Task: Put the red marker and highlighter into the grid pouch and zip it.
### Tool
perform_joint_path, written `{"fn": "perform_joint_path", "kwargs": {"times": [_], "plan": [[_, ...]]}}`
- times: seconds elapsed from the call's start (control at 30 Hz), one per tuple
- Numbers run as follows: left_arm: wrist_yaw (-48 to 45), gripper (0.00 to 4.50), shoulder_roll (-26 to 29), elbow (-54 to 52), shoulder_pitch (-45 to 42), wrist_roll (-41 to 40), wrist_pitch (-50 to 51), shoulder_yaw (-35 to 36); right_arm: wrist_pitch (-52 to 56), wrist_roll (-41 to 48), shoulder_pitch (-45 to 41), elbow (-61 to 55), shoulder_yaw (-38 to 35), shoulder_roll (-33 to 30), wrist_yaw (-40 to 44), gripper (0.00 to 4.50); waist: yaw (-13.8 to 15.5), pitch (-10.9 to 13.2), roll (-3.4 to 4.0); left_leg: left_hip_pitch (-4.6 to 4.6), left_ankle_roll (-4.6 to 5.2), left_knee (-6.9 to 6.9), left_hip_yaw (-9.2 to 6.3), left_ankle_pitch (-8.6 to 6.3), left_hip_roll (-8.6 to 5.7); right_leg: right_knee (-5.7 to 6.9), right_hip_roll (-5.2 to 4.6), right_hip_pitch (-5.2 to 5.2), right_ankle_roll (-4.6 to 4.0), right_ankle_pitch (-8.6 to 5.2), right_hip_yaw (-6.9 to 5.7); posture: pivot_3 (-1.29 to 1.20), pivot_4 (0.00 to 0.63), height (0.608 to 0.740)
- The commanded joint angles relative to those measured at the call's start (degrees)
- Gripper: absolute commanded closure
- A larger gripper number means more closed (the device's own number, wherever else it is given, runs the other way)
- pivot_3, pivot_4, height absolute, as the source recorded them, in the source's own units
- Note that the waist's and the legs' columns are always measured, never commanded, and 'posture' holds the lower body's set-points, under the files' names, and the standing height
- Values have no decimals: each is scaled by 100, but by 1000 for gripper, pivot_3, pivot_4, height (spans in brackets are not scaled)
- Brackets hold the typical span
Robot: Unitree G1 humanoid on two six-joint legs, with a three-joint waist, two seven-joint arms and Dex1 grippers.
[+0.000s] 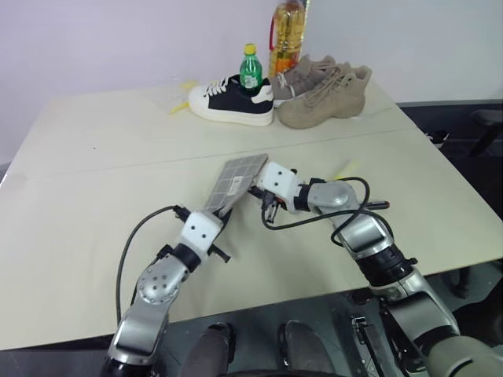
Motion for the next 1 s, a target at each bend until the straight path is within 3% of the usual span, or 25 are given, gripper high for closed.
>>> {"fn": "perform_joint_path", "kwargs": {"times": [0.03,0.33,0.6,0.7,0.87,1.0], "plan": [[116,4500,-116,261,-300,117,-93,-128,32,74,-21,-594,68,-97,244,4466,2,0,-1,0,0,0,-1,0,0,0,0,0,0,0,-1,0,150,740],[352,4500,-341,1142,-944,270,-365,-149,170,469,152,-1559,99,-432,908,4466,12,0,-4,-1,1,6,-2,0,0,-8,0,6,2,1,-5,0,150,740],[402,4500,-391,1262,-1036,275,-504,-113,540,785,244,-1942,50,-570,1142,4466,36,0,-5,-1,1,6,-2,0,0,-8,0,6,3,1,-6,0,150,740],[301,4500,-305,1152,-992,181,-584,-29,788,987,228,-1992,-83,-657,1228,3617,74,0,-5,-1,1,8,-1,0,0,-8,0,6,3,1,-6,0,150,740],[-226,4500,81,783,-754,-287,-512,209,910,1246,255,-1639,-911,-952,923,1110,123,1,-6,-4,3,11,-1,-1,0,-11,-1,7,2,1,-6,0,150,740],[-711,4500,390,496,-654,-758,-380,360,828,1266,393,-1034,-1546,-1441,785,1110,149,2,-9,-4,4,14,-1,-2,-2,-19,-2,14,1,1,-7,0,150,740]]}}
